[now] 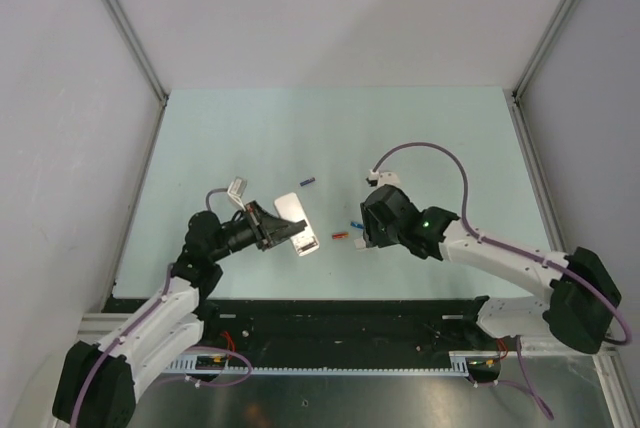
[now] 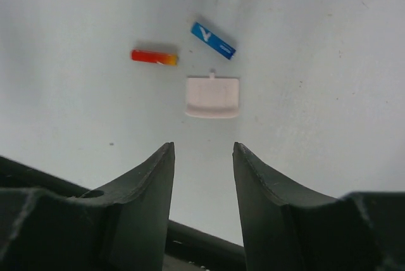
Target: Load the batteries into the remote control
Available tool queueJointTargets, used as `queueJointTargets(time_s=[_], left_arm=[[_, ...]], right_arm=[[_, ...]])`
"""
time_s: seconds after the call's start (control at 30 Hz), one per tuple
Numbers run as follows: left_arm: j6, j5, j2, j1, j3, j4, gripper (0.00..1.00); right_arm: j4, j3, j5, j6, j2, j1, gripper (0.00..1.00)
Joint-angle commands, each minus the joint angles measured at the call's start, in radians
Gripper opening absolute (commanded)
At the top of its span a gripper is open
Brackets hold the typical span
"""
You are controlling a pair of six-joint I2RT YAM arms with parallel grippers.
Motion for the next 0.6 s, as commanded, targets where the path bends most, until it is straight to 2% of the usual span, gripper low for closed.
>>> queueJointTargets(time_s=[0.0, 0.13, 0.43, 0.57], left_arm=[[0.040, 0.086, -0.090, 0.004, -0.018, 0.042, 0.00], [0.040, 0.111, -0.148, 0.004, -0.027, 0.041, 0.00], [0.017, 0.108, -0.211, 0.006, -0.104, 0.042, 0.00], [0.018, 0.106, -0.204, 0.006, -0.108, 0.042, 0.00]], right_arm=[[0.066, -0.016, 0.062, -0.070, 0.067, -0.003, 0.46], [0.174, -0.013, 0.020, -0.105, 0.148, -0.037, 0.46], [0.245, 0.031, 0.002, -0.131, 0.286, -0.077, 0.46], [0.254, 0.048, -0.004, -0.116, 0.310, -0.096, 0.53]])
